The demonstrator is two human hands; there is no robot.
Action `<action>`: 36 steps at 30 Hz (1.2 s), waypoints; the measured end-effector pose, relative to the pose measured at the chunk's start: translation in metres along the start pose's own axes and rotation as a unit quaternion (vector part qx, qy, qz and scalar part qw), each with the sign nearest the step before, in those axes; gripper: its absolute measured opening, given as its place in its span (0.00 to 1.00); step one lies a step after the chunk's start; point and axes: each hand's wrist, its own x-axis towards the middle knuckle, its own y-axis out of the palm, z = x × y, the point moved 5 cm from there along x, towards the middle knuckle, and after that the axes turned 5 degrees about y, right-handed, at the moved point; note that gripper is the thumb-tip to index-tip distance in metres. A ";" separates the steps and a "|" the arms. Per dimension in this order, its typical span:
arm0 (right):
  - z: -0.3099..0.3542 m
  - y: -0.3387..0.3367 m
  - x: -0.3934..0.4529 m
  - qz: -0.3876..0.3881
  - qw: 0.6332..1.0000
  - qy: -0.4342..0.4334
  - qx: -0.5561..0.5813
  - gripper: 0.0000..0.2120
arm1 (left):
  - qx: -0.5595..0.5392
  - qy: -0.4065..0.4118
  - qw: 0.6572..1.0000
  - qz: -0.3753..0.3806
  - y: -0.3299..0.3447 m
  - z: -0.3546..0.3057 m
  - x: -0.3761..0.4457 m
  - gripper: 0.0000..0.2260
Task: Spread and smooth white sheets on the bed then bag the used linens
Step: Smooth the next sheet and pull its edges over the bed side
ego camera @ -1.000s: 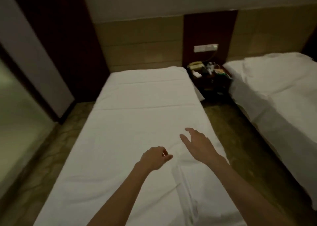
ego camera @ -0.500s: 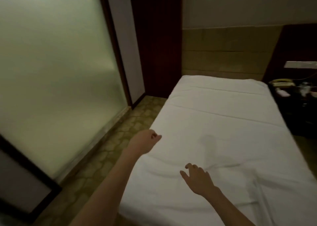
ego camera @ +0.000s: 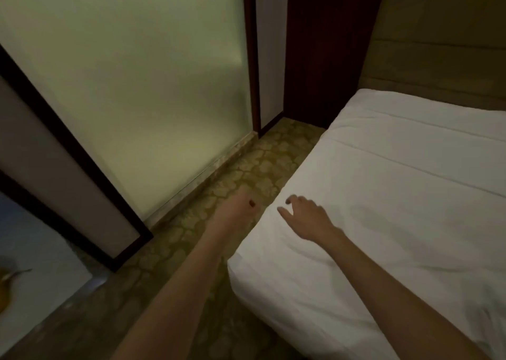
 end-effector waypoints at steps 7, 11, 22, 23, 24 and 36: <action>0.052 -0.030 0.064 -0.025 0.997 -0.075 -0.006 0.22 | -0.031 -0.043 0.997 0.053 0.045 0.041 0.017 0.09; 0.061 -0.008 0.090 -0.011 0.998 -0.062 -0.013 0.23 | -0.031 -0.058 0.996 0.067 0.039 0.067 0.042 0.09; 0.070 0.166 0.171 0.136 0.983 0.079 -0.098 0.23 | 0.000 0.016 0.996 0.088 -0.013 0.167 0.187 0.07; 0.074 0.182 0.179 0.145 0.980 0.088 -0.102 0.23 | 0.003 0.011 0.995 0.096 -0.007 0.180 0.200 0.09; 0.078 0.197 0.189 0.150 0.979 0.095 -0.105 0.23 | 0.008 0.009 0.994 0.106 0.002 0.193 0.213 0.10; 0.056 0.376 0.300 0.212 0.964 0.127 -0.098 0.17 | -0.055 -0.039 0.968 0.243 0.211 0.307 0.283 0.11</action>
